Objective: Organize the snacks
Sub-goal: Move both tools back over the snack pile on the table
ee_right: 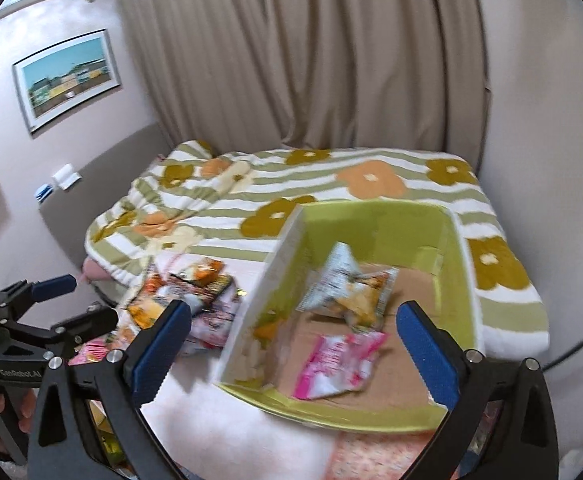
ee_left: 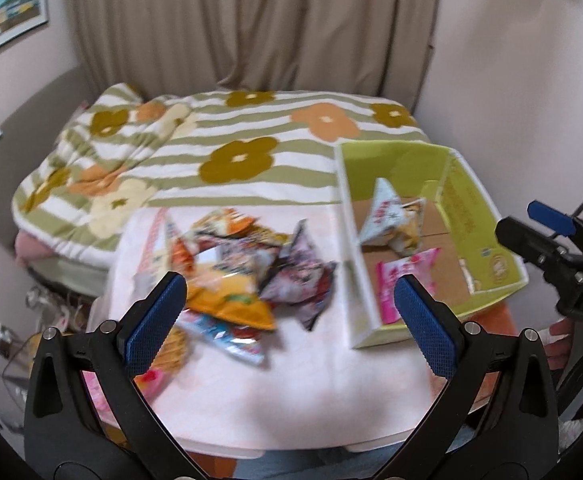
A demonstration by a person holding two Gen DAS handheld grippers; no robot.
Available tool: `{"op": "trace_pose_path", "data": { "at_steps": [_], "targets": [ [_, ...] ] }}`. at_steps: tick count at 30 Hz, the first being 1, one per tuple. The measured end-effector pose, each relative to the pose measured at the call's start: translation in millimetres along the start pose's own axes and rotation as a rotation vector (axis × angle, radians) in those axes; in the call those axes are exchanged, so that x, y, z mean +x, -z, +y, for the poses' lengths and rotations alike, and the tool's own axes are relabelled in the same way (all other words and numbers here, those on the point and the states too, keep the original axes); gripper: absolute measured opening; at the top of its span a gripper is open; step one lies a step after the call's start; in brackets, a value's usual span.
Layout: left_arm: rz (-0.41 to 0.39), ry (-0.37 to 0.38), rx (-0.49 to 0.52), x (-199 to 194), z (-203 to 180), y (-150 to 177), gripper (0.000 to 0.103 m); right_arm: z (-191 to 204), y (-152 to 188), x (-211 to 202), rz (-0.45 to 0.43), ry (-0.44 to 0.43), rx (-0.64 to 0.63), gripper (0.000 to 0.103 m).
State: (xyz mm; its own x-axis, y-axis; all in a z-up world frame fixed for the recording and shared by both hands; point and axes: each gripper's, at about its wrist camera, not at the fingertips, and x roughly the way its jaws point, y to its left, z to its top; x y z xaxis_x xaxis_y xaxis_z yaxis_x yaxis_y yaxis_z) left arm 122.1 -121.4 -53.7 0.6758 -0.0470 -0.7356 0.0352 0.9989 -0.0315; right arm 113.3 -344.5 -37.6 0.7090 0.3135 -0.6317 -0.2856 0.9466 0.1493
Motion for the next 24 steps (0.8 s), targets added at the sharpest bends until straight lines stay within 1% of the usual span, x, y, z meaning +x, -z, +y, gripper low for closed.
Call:
{"op": "trace_pose_path", "data": {
  "at_steps": [3,7,12,16,19,24],
  "targets": [
    [0.003,-0.025,-0.02,-4,29,5,0.103,25,-3,9,-0.008,-0.044,-0.03,0.102],
    [0.024,-0.028,-0.03,-4,70,14,0.103,64,-2,26,0.015,-0.064,-0.047,0.102],
    [0.099,-0.009,-0.031,5,126,28,0.103,109,8,51,0.077,-0.047,-0.022,0.102],
    [0.147,0.0,-0.024,14,162,46,0.103,140,22,73,0.137,-0.031,0.015,0.102],
    [0.194,0.018,-0.018,27,190,61,0.103,157,40,86,0.182,0.005,0.075,0.102],
    [0.282,0.073,0.008,51,224,91,0.103,171,67,103,0.21,0.063,0.151,0.102]
  ]
}}
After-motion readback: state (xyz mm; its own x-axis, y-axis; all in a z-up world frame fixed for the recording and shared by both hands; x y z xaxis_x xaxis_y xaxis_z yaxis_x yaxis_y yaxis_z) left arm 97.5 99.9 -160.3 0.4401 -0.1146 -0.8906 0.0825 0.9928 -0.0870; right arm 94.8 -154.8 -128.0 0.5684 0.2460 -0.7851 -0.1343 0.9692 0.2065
